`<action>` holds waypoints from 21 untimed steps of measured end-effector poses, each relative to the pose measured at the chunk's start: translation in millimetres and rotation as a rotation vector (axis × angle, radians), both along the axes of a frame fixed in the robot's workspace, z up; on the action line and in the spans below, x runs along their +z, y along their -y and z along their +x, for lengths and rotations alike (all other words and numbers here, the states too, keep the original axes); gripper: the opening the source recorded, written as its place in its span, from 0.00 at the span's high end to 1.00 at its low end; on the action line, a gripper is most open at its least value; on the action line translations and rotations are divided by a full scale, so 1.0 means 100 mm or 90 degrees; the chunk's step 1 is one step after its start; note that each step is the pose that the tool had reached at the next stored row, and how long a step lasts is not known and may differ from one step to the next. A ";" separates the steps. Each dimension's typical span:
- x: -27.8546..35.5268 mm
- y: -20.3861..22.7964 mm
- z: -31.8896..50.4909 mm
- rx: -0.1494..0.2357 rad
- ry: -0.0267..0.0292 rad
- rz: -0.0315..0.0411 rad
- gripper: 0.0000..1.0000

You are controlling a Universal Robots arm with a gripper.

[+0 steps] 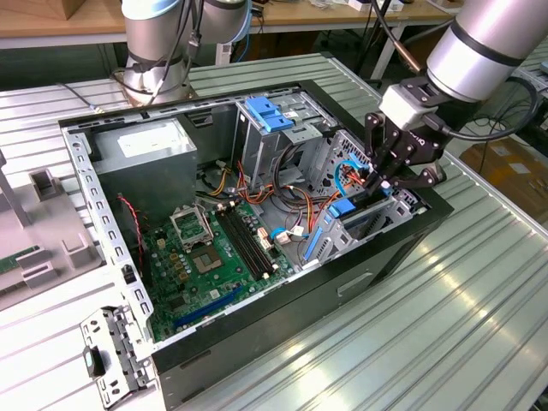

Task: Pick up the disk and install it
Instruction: 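Insert the first disk wire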

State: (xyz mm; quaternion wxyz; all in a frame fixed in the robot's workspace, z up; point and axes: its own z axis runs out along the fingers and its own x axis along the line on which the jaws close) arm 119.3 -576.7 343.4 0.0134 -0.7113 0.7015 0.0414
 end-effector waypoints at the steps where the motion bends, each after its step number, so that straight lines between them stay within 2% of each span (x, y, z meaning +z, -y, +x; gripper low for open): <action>1: -0.006 0.001 0.000 0.000 0.0000 0.0001 0.83; 7: -0.006 0.004 0.029 0.000 0.0000 0.0004 0.83; 16: -0.006 0.020 0.003 -0.002 -0.0001 0.0002 0.83; 21: 0.017 0.020 0.002 -0.002 0.0000 0.0003 0.83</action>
